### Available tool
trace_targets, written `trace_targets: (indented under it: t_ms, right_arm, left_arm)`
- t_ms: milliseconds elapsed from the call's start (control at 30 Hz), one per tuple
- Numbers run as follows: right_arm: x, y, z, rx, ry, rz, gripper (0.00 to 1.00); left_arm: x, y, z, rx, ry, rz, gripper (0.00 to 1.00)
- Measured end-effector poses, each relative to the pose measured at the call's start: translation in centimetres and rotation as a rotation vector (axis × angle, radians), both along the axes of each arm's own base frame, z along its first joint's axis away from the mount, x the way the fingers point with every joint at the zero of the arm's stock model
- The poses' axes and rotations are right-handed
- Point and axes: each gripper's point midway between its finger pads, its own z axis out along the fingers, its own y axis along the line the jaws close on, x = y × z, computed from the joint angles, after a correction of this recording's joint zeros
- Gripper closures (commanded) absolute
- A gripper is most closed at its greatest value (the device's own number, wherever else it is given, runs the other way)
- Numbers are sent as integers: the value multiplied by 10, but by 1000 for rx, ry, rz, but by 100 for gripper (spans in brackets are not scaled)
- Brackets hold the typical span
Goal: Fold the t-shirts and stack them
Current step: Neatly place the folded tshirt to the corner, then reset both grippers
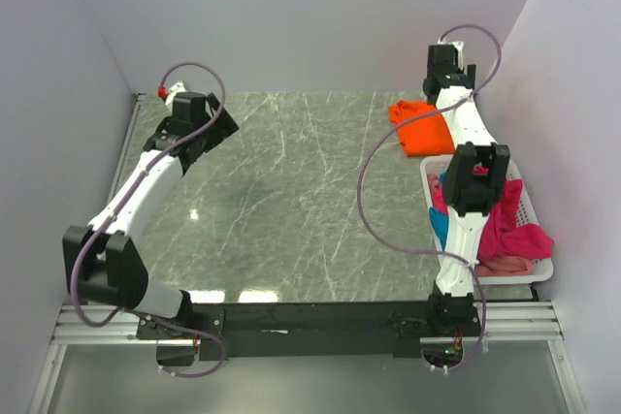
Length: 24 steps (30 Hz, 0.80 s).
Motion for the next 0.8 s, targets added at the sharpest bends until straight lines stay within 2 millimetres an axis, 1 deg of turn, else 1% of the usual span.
trace_targets:
  t_ms: [100, 133, 200, 300, 333, 400, 467, 500, 567, 633, 700, 800]
  right_arm:
    - [-32, 42, 48, 162, -148, -10, 19]
    - [-46, 63, 67, 252, -227, 11, 19]
    - [-87, 93, 89, 393, -325, 54, 18]
    - [-144, 127, 97, 544, -401, 122, 18]
    - [-162, 140, 94, 592, -412, 151, 18]
    - [-191, 171, 80, 682, -420, 225, 18]
    - [-219, 199, 48, 762, -367, 295, 17]
    - [-232, 209, 32, 795, -337, 316, 17]
    - [-255, 216, 2, 832, -280, 316, 16]
    - [-273, 215, -19, 862, -260, 299, 16]
    - [-284, 212, -25, 886, -284, 295, 16]
    - [-293, 210, -17, 909, -342, 305, 16]
  left_arm:
    - [-12, 3, 24, -33, -42, 26, 1]
    - [-17, 4, 28, -42, -52, 39, 1]
    - [-28, 7, 33, -52, -58, 63, 0]
    - [-47, 11, 34, -64, -62, 96, 1]
    - [-53, 12, 33, -67, -62, 103, 1]
    - [-64, 14, 31, -62, -64, 121, 1]
    - [-73, 14, 27, -43, -70, 141, 1]
    - [-78, 14, 24, -30, -68, 146, 1]
    - [-87, 11, 19, -5, -69, 149, 1]
    - [-94, 8, 14, 11, -70, 142, 1]
    - [-100, 8, 12, 19, -77, 140, 1]
    - [-103, 12, 15, 24, -97, 155, 1]
